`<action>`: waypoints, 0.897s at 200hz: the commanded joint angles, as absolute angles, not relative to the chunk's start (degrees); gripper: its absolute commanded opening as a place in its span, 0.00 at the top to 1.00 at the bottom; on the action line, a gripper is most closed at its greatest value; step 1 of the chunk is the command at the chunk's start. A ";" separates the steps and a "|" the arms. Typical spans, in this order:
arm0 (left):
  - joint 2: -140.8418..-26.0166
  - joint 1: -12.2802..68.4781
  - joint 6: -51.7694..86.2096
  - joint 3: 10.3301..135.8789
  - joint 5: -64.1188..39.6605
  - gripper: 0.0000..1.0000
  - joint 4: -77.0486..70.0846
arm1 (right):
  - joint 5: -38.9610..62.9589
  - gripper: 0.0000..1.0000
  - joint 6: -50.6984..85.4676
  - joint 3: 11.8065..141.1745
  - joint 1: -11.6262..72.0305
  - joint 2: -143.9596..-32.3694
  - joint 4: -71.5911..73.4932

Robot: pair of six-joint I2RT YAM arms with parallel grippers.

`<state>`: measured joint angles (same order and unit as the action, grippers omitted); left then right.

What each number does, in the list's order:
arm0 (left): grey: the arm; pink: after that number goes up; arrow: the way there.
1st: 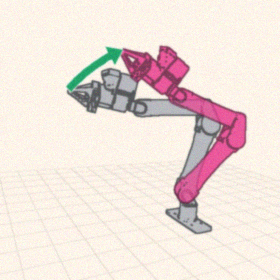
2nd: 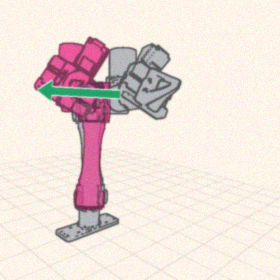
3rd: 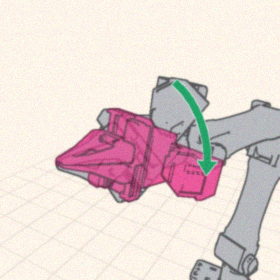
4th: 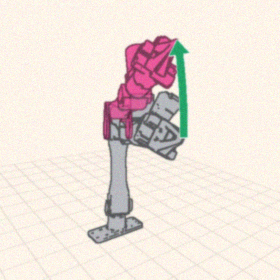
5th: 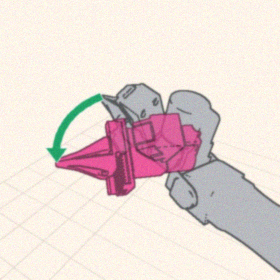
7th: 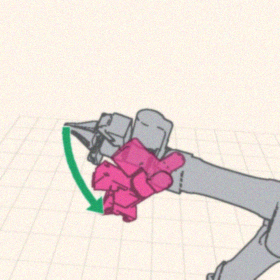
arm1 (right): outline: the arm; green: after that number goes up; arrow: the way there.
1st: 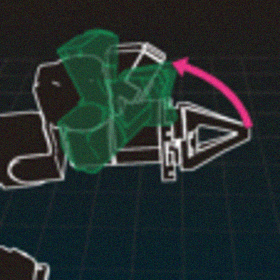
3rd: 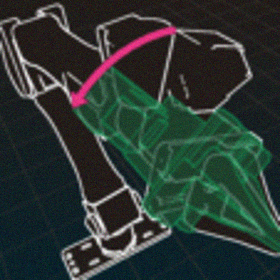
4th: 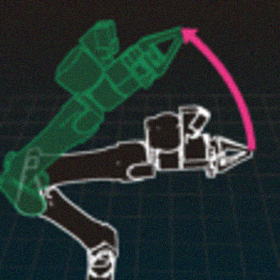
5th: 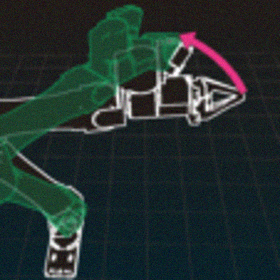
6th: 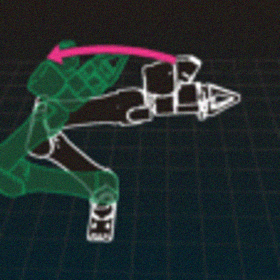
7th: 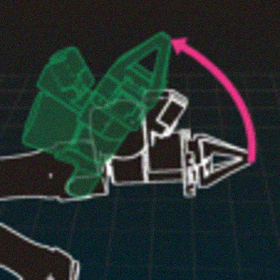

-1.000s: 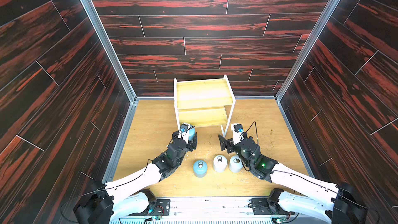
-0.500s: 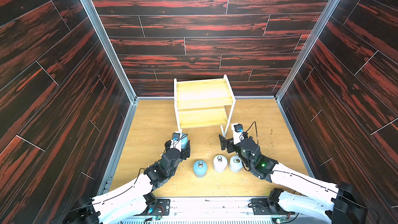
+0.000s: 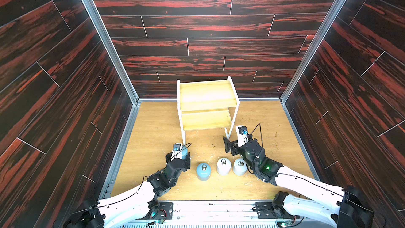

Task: Remove the tea canisters from the shelf
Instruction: Place the tea canister at the center of the board.

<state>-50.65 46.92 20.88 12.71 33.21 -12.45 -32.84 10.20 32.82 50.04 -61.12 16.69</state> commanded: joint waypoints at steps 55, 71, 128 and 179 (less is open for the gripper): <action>-53.78 48.48 25.31 8.38 33.37 0.29 -21.88 | -33.93 0.02 9.23 34.23 49.50 -62.17 16.29; -55.07 48.56 25.25 7.38 32.45 0.29 -24.00 | -34.08 0.02 9.23 34.36 49.54 -62.30 16.24; -57.57 50.54 26.33 4.22 31.89 0.29 -27.77 | -34.19 0.02 9.09 35.02 49.31 -62.98 16.05; -57.49 52.90 26.75 4.01 31.61 0.29 -27.05 | -34.03 0.02 9.07 35.30 49.31 -63.70 16.35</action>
